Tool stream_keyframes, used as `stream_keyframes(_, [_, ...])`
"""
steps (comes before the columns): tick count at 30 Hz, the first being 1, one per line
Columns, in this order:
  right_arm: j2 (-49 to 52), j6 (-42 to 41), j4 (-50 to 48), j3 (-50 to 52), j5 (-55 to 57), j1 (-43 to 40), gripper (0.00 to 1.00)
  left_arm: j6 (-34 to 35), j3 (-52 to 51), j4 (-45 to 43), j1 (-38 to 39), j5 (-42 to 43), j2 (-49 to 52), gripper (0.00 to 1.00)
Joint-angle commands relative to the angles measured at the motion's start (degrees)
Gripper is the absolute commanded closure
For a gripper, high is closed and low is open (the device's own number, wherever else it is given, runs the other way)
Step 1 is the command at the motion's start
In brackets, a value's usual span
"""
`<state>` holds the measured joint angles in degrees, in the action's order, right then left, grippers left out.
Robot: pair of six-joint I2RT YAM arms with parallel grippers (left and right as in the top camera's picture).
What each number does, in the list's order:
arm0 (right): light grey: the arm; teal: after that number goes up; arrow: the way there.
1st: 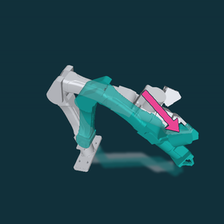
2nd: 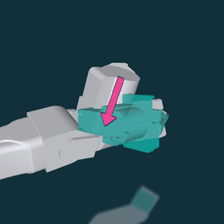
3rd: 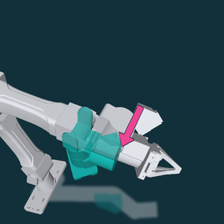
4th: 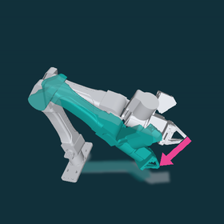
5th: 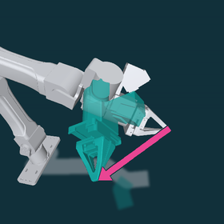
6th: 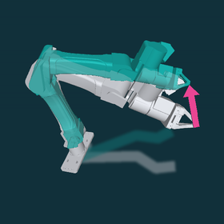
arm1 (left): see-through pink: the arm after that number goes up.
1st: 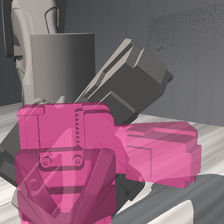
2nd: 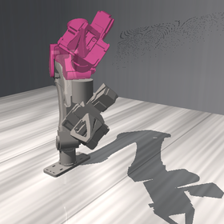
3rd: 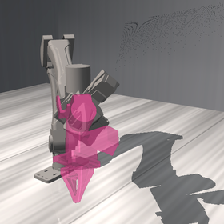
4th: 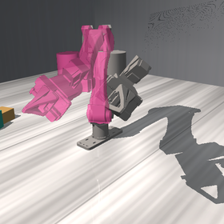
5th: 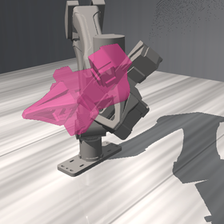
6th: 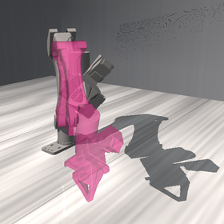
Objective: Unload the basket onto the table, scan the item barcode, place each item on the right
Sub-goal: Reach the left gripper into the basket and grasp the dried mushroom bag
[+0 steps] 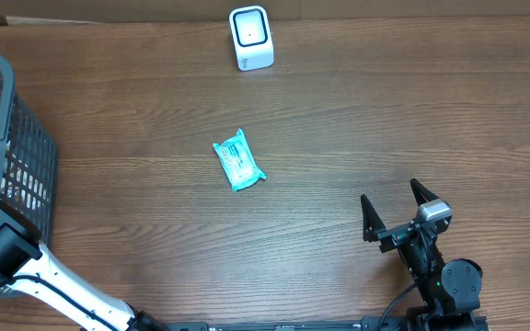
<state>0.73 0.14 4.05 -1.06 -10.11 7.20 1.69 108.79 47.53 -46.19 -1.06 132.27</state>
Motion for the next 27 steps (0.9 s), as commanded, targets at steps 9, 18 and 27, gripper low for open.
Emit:
stream_keyframes(9, [-0.57,-0.15,-0.28,0.59,0.02,-0.2,0.0,2.16,9.68,8.02,0.15,3.67,2.16,0.89])
stream_keyframes(18, [-0.57,-0.15,-0.28,0.59,0.0,-0.2,0.0,6.08,24.33,16.35,0.15,9.51,-1.73,0.95])
stream_keyframes(27, [-0.57,-0.15,-0.28,0.59,0.0,-0.2,0.0,8.46,24.57,15.93,0.15,13.57,-12.41,0.95])
